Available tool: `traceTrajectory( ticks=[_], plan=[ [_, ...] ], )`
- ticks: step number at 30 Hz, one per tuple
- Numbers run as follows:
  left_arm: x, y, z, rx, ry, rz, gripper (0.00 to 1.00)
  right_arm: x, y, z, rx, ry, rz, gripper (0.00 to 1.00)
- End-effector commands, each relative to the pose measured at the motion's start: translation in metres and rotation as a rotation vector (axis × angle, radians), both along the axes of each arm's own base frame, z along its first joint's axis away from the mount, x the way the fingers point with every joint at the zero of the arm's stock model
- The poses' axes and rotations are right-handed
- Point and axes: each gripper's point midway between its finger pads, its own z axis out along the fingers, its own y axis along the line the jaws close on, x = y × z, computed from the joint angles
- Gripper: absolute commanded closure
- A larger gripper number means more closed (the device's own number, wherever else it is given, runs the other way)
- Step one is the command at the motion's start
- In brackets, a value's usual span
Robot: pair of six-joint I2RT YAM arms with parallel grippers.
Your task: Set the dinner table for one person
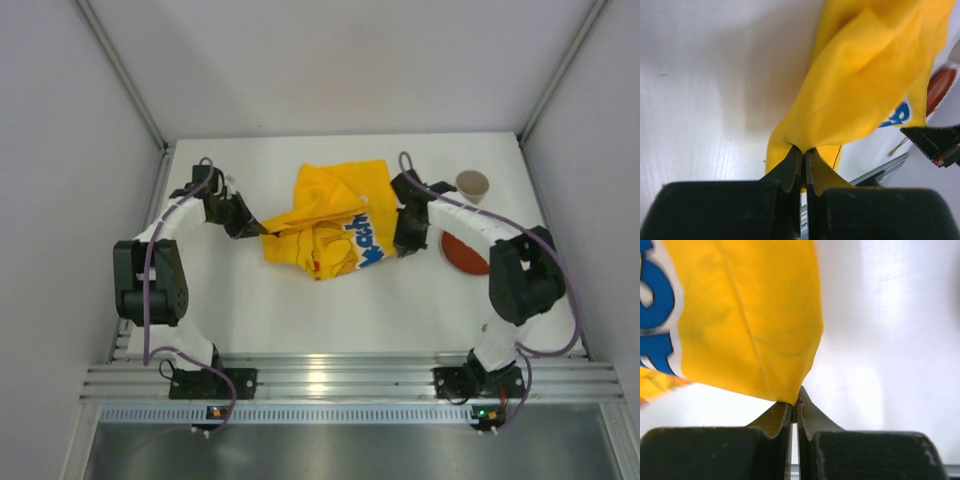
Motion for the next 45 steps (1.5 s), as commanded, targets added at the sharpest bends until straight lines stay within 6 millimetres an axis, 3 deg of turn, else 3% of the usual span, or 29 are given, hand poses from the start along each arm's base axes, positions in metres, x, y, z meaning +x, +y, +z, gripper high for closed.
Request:
traceTrajectory(
  ticks=[1, 3, 5, 6, 13, 15, 16, 17, 18, 22, 23, 26, 32, 35, 37, 40, 45],
  plan=[
    [0.029, 0.044, 0.037, -0.116, -0.065, 0.225, 1.0, 0.007, -0.08, 0.059, -0.134, -0.079, -0.007, 1.0],
    [0.02, 0.062, 0.03, -0.135, -0.028, 0.299, 1.0, 0.012, -0.092, 0.073, -0.162, -0.1, 0.007, 1.0],
    [0.007, 0.065, 0.019, -0.114, 0.006, 0.305, 1.0, 0.01, -0.1, 0.082, -0.199, -0.096, 0.04, 1.0],
    [-0.011, 0.065, 0.009, -0.092, 0.034, 0.306, 1.0, 0.008, -0.103, 0.085, -0.208, -0.101, 0.043, 1.0],
    [-0.104, 0.067, -0.034, -0.028, 0.19, 0.43, 0.98, -0.054, -0.108, 0.059, -0.145, -0.003, 0.034, 1.0],
    [-0.12, 0.061, -0.042, -0.048, 0.234, 0.448, 0.69, -0.064, -0.109, 0.062, -0.12, -0.022, 0.032, 1.0],
    [-0.124, 0.06, -0.043, -0.052, 0.248, 0.449, 0.25, -0.071, -0.111, 0.058, -0.123, -0.01, 0.036, 1.0],
    [-0.127, 0.06, -0.043, -0.046, 0.254, 0.444, 0.05, -0.075, -0.112, 0.056, -0.122, -0.008, 0.041, 1.0],
    [-0.126, 0.063, -0.041, -0.026, 0.247, 0.443, 0.02, -0.08, -0.114, 0.053, -0.124, 0.002, 0.056, 1.0],
    [-0.117, 0.078, -0.009, 0.1, 0.153, 0.407, 0.02, -0.091, -0.114, 0.042, -0.114, 0.033, 0.09, 1.0],
    [-0.115, 0.078, 0.008, 0.121, 0.105, 0.383, 0.02, -0.092, -0.112, 0.041, -0.1, 0.035, 0.093, 1.0],
    [-0.127, 0.065, 0.022, 0.133, 0.093, 0.334, 0.02, -0.096, -0.108, 0.036, -0.077, 0.037, 0.091, 1.0],
    [-0.173, 0.037, 0.0, 0.179, 0.134, 0.294, 0.13, -0.1, -0.103, 0.024, -0.048, 0.056, 0.088, 1.0],
    [-0.194, 0.039, -0.023, 0.218, 0.207, 0.316, 0.17, -0.1, -0.102, 0.023, -0.049, 0.06, 0.095, 1.0],
    [-0.207, 0.051, -0.039, 0.289, 0.262, 0.339, 0.1, -0.099, -0.102, 0.024, -0.051, 0.06, 0.102, 1.0],
    [-0.206, 0.064, -0.045, 0.358, 0.253, 0.375, 0.02, -0.098, -0.102, 0.025, -0.05, 0.055, 0.107, 1.0],
    [-0.189, 0.085, -0.045, 0.447, 0.23, 0.51, 0.02, -0.099, -0.103, 0.027, -0.052, 0.059, 0.11, 1.0]
  ],
)
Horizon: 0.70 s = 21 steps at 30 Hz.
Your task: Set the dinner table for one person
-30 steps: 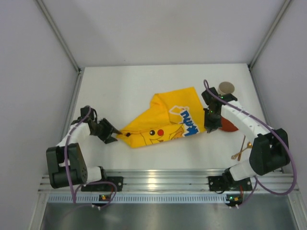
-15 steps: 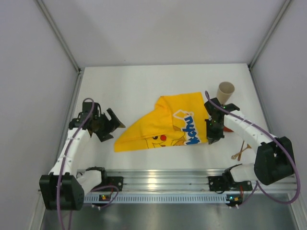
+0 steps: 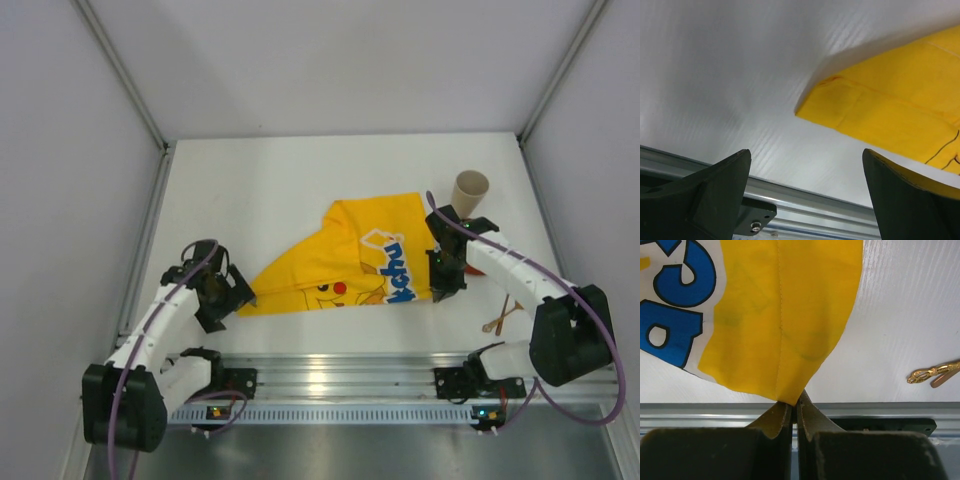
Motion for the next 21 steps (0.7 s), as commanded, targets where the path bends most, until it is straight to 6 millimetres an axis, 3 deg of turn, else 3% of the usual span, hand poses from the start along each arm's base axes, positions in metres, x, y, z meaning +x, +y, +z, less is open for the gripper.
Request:
traceTrajectory(
  ticks=[1, 5, 8, 9, 10, 12, 21],
  plan=[
    [0.009, 0.018, -0.002, 0.086, 0.021, 0.206, 0.02, 0.008, 0.005, 0.009, 0.024, -0.044, 0.018, 1.0],
    [0.03, 0.004, -0.022, 0.015, -0.024, 0.175, 0.03, 0.007, 0.005, 0.01, 0.02, -0.037, 0.018, 1.0],
    [0.028, -0.012, -0.041, -0.065, 0.026, 0.152, 0.1, 0.007, 0.004, 0.011, 0.018, -0.034, 0.01, 1.0],
    [0.035, -0.018, -0.044, -0.094, 0.003, 0.142, 0.17, 0.006, 0.004, 0.011, 0.014, -0.029, 0.01, 1.0],
    [0.025, -0.024, -0.055, -0.119, 0.045, 0.121, 0.24, 0.007, 0.003, 0.011, 0.008, -0.03, 0.01, 1.0],
    [0.027, -0.029, -0.063, -0.135, 0.031, 0.094, 0.36, 0.007, 0.002, 0.009, 0.001, -0.021, 0.002, 1.0],
    [0.032, -0.026, -0.078, -0.067, 0.049, 0.041, 0.56, 0.015, 0.005, 0.007, -0.007, -0.003, -0.004, 1.0]
  ],
)
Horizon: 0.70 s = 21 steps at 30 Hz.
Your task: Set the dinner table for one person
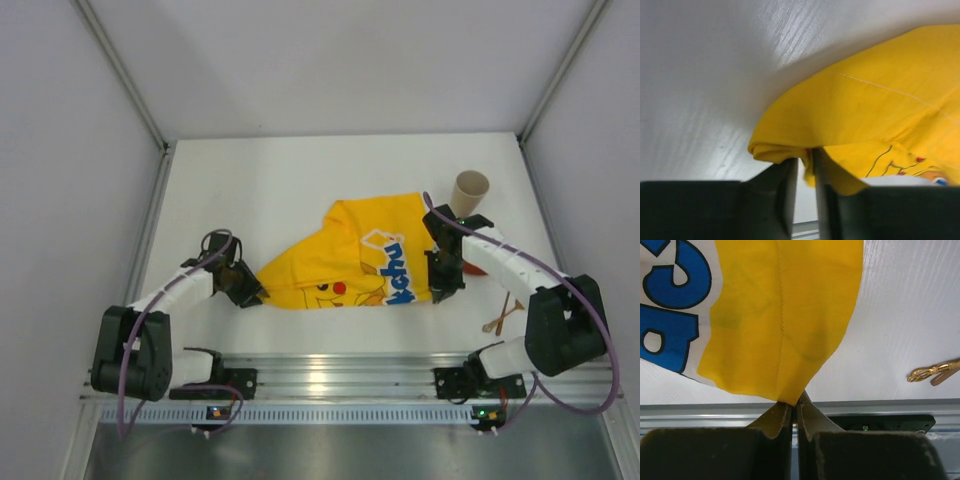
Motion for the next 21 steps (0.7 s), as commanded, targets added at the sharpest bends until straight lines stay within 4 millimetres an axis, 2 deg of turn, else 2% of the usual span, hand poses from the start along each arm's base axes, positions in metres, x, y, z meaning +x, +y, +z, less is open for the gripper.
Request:
traceTrajectory(
  ticks=[1, 2, 3, 6, 7, 8, 9, 10, 11, 12, 13, 14, 15, 16, 17, 18, 19, 20, 21],
  plan=[
    [-0.017, 0.018, -0.043, 0.113, 0.089, 0.029, 0.78, 0.018, 0.006, 0.012, 0.008, -0.047, -0.002, 1.0],
    [-0.016, 0.019, -0.044, 0.118, 0.094, 0.025, 0.91, 0.02, 0.006, 0.014, 0.007, -0.047, -0.002, 1.0],
    [-0.016, 0.019, -0.044, 0.123, 0.099, 0.023, 1.0, 0.022, 0.007, 0.015, 0.007, -0.049, -0.002, 1.0],
    [-0.011, 0.016, -0.038, 0.112, 0.1, -0.004, 1.0, 0.027, 0.007, 0.018, -0.001, -0.053, 0.0, 1.0],
    [0.002, 0.012, -0.026, 0.104, 0.059, -0.022, 1.0, 0.027, 0.005, 0.019, -0.015, -0.051, 0.001, 1.0],
    [-0.002, 0.012, -0.018, 0.105, 0.075, -0.034, 1.0, 0.033, 0.005, 0.026, -0.014, -0.071, 0.002, 1.0],
    [0.006, 0.009, -0.001, 0.095, 0.029, -0.057, 1.0, 0.036, 0.005, 0.031, -0.014, -0.082, 0.006, 1.0],
    [0.028, 0.005, 0.025, 0.087, -0.044, -0.065, 1.0, 0.037, 0.004, 0.038, -0.018, -0.081, 0.002, 1.0],
    [0.034, 0.004, 0.042, 0.088, -0.076, -0.074, 1.0, 0.054, 0.006, 0.058, 0.001, -0.138, -0.004, 1.0],
    [0.056, 0.002, 0.082, 0.092, -0.176, -0.086, 1.0, 0.063, 0.007, 0.07, 0.013, -0.163, -0.005, 1.0],
    [0.066, 0.003, 0.101, 0.105, -0.212, -0.088, 1.0, 0.069, 0.007, 0.08, 0.011, -0.158, 0.003, 1.0],
    [0.079, 0.004, 0.12, 0.119, -0.252, -0.087, 1.0, 0.099, 0.01, 0.116, 0.041, -0.262, -0.01, 1.0],
    [0.087, 0.006, 0.128, 0.141, -0.234, -0.096, 1.0, 0.114, 0.011, 0.131, 0.047, -0.296, -0.014, 1.0],
    [0.119, 0.003, 0.173, 0.151, -0.352, -0.105, 1.0, 0.142, 0.015, 0.16, 0.063, -0.363, -0.029, 1.0],
    [0.133, 0.002, 0.186, 0.161, -0.377, -0.111, 1.0, 0.159, 0.014, 0.172, 0.081, -0.401, -0.055, 1.0],
    [0.163, -0.002, 0.205, 0.166, -0.424, -0.125, 1.0, 0.175, 0.018, 0.181, 0.111, -0.429, -0.068, 1.0],
    [0.179, -0.006, 0.212, 0.161, -0.447, -0.135, 1.0, 0.204, 0.026, 0.197, 0.145, -0.47, -0.09, 1.0],
    [0.195, -0.008, 0.218, 0.158, -0.466, -0.14, 1.0, 0.222, 0.024, 0.204, 0.15, -0.49, -0.113, 1.0],
    [0.226, -0.011, 0.23, 0.151, -0.503, -0.136, 1.0, 0.236, 0.032, 0.214, 0.195, -0.505, -0.112, 1.0]
  ],
)
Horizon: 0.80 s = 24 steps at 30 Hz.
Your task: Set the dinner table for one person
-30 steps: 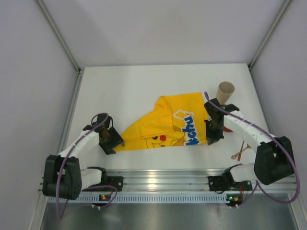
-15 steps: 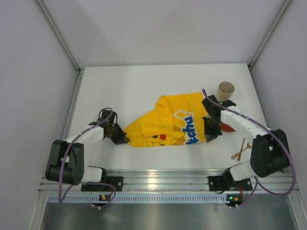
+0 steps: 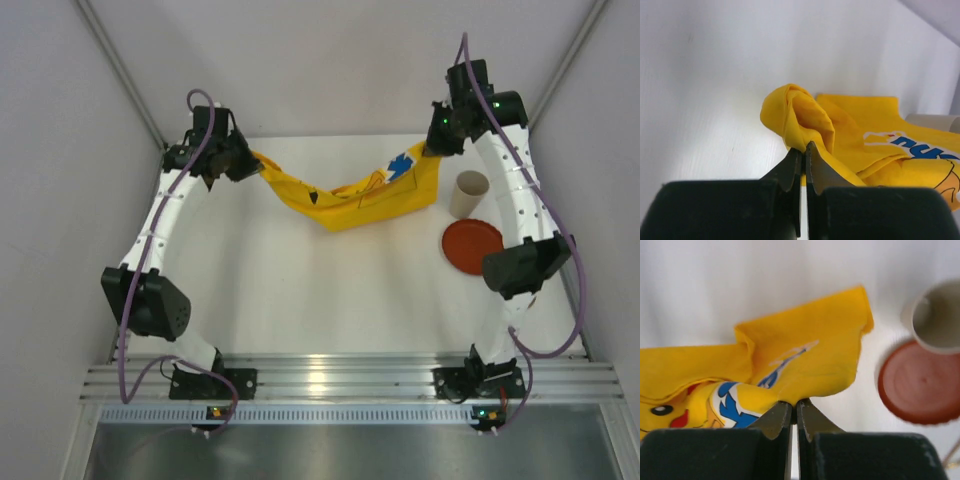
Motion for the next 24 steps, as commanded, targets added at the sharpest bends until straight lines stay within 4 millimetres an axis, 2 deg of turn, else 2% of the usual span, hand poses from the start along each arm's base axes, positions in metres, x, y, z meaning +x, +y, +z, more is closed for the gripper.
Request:
traceTrajectory(
  ticks=[1, 2, 3, 4, 5, 6, 7, 8, 9, 10, 11, 12, 13, 14, 15, 16, 17, 18, 19, 20, 21, 22, 23, 24],
  plan=[
    [0.055, 0.002, 0.006, 0.038, -0.008, -0.012, 1.0, 0.057, 0.002, 0.027, 0.089, -0.05, -0.055, 1.0],
    [0.076, -0.003, -0.004, 0.014, 0.006, -0.027, 1.0, 0.073, -0.005, 0.036, 0.128, -0.089, -0.088, 1.0],
    [0.098, -0.007, 0.041, -0.006, -0.111, -0.033, 1.0, 0.092, 0.004, 0.056, 0.238, -0.169, -0.091, 1.0],
    [0.11, -0.009, 0.057, -0.014, -0.156, -0.041, 1.0, 0.099, 0.002, 0.056, 0.282, -0.177, -0.108, 1.0],
    [0.118, -0.015, 0.073, -0.036, -0.197, -0.061, 1.0, 0.104, -0.005, 0.065, 0.319, -0.215, -0.127, 1.0],
    [0.131, -0.017, 0.108, -0.046, -0.297, -0.071, 1.0, 0.102, -0.004, 0.092, 0.361, -0.329, -0.116, 1.0],
    [0.133, -0.018, 0.126, -0.052, -0.347, -0.073, 1.0, 0.097, -0.002, 0.108, 0.365, -0.394, -0.098, 1.0],
    [0.128, -0.017, 0.151, -0.053, -0.413, -0.077, 1.0, 0.089, -0.001, 0.122, 0.357, -0.453, -0.083, 1.0],
    [0.123, -0.016, 0.151, -0.04, -0.421, -0.074, 1.0, 0.068, -0.006, 0.17, 0.321, -0.621, -0.053, 1.0],
    [0.117, -0.014, 0.152, -0.022, -0.431, -0.067, 1.0, 0.059, 0.001, 0.152, 0.294, -0.598, -0.038, 1.0],
    [0.094, -0.011, 0.185, -0.014, -0.525, -0.056, 1.0, 0.048, -0.001, 0.154, 0.272, -0.618, -0.038, 1.0],
    [0.088, 0.003, 0.136, 0.034, -0.42, 0.015, 1.0, 0.026, -0.012, 0.149, 0.24, -0.619, -0.077, 1.0],
    [0.077, 0.009, 0.126, 0.031, -0.42, 0.043, 1.0, 0.017, -0.013, 0.14, 0.237, -0.606, -0.089, 1.0],
    [0.05, 0.021, 0.097, 0.033, -0.376, 0.106, 1.0, 0.008, -0.015, 0.13, 0.243, -0.595, -0.101, 1.0],
    [0.037, 0.036, 0.076, 0.067, -0.328, 0.178, 1.0, -0.009, -0.013, 0.102, 0.269, -0.553, -0.102, 1.0],
    [0.022, 0.046, 0.056, 0.087, -0.27, 0.225, 1.0, -0.016, -0.01, 0.085, 0.278, -0.514, -0.094, 1.0],
    [0.003, 0.053, 0.044, 0.086, -0.233, 0.263, 1.0, -0.024, -0.007, 0.064, 0.285, -0.457, -0.084, 1.0],
    [-0.019, 0.059, -0.008, 0.124, -0.105, 0.269, 1.0, -0.036, -0.003, 0.041, 0.295, -0.372, -0.085, 1.0],
    [-0.03, 0.058, -0.027, 0.112, -0.061, 0.253, 1.0, -0.049, 0.005, -0.002, 0.289, -0.263, -0.069, 1.0],
    [-0.051, 0.062, -0.064, 0.108, 0.026, 0.255, 1.0, -0.062, 0.013, -0.024, 0.3, -0.181, -0.042, 1.0],
    [-0.062, 0.062, -0.081, 0.092, 0.074, 0.251, 1.0, -0.075, 0.014, -0.06, 0.287, -0.082, -0.053, 1.0],
    [-0.07, 0.057, -0.096, 0.067, 0.109, 0.232, 1.0, -0.086, 0.022, -0.078, 0.28, -0.034, -0.029, 1.0],
    [-0.086, 0.057, -0.122, 0.062, 0.175, 0.23, 1.0, -0.095, 0.025, -0.095, 0.276, 0.013, -0.021, 1.0],
    [-0.091, 0.056, -0.131, 0.057, 0.191, 0.226, 1.0, -0.111, 0.024, -0.126, 0.259, 0.091, -0.029, 1.0]
  ],
)
